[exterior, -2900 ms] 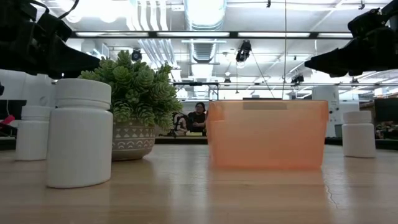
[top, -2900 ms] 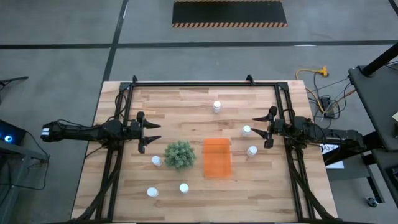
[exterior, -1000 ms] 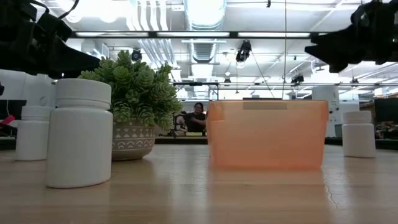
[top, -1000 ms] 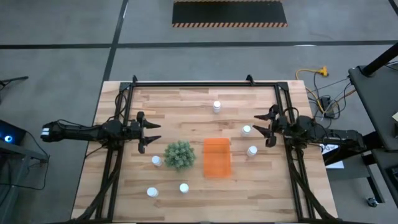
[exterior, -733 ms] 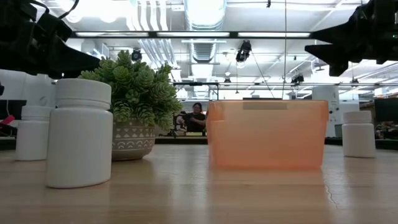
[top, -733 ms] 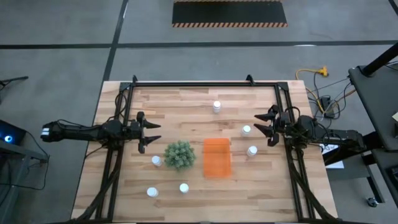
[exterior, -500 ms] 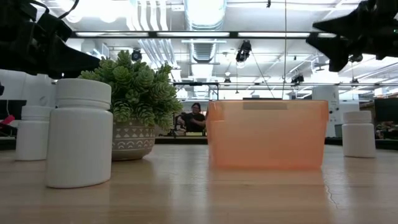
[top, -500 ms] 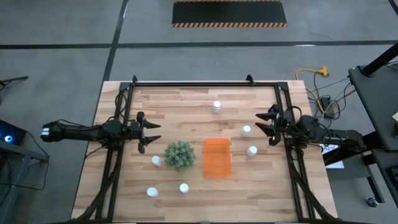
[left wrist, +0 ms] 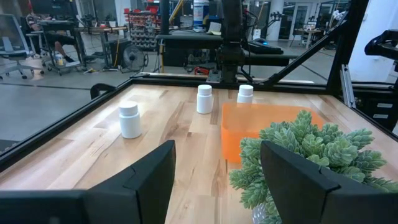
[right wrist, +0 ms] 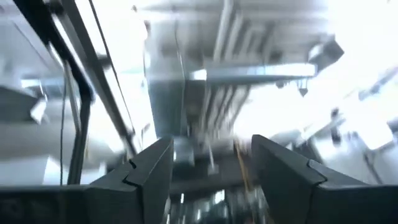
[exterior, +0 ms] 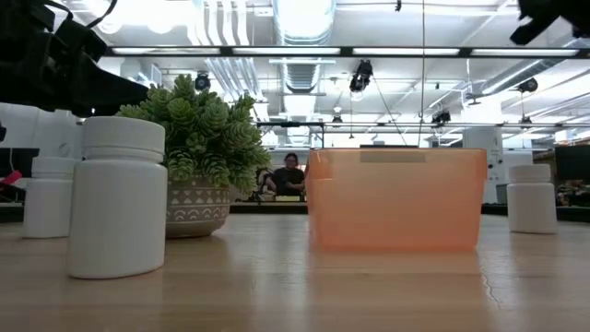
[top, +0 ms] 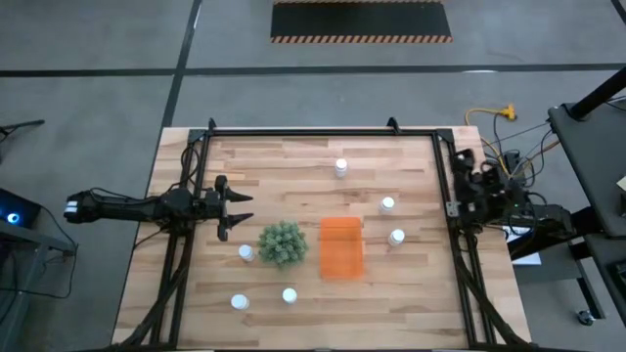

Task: Pick and place pill bottles into a basket
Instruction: Put the white medicine bottle into the orange bin

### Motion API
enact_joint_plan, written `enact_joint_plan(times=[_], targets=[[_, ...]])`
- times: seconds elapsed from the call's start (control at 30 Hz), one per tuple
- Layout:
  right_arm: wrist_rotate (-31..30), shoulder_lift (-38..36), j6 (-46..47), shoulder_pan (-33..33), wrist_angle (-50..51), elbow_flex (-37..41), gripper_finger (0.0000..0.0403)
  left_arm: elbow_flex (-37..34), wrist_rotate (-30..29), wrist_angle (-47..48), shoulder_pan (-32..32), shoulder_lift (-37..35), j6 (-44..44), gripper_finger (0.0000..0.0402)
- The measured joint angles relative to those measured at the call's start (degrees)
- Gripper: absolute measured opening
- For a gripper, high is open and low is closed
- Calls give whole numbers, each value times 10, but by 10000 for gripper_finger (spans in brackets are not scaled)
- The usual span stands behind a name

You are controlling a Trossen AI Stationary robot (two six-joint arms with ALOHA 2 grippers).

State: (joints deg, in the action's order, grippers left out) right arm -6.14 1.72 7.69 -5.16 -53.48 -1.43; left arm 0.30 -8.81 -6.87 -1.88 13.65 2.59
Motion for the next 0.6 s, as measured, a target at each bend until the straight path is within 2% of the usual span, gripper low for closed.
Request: enact_joint_plan(times=[0.3,0.47,0.6], targets=[[0,-1,-75,0,-85,-19,206,0,0,0,0,0,0,218],[-18,8,-127,0,-61,-79,206,0,0,0,0,0,0,218],[-50,33,-151,0,20,-153,206,0,0,0,0,0,0,218]])
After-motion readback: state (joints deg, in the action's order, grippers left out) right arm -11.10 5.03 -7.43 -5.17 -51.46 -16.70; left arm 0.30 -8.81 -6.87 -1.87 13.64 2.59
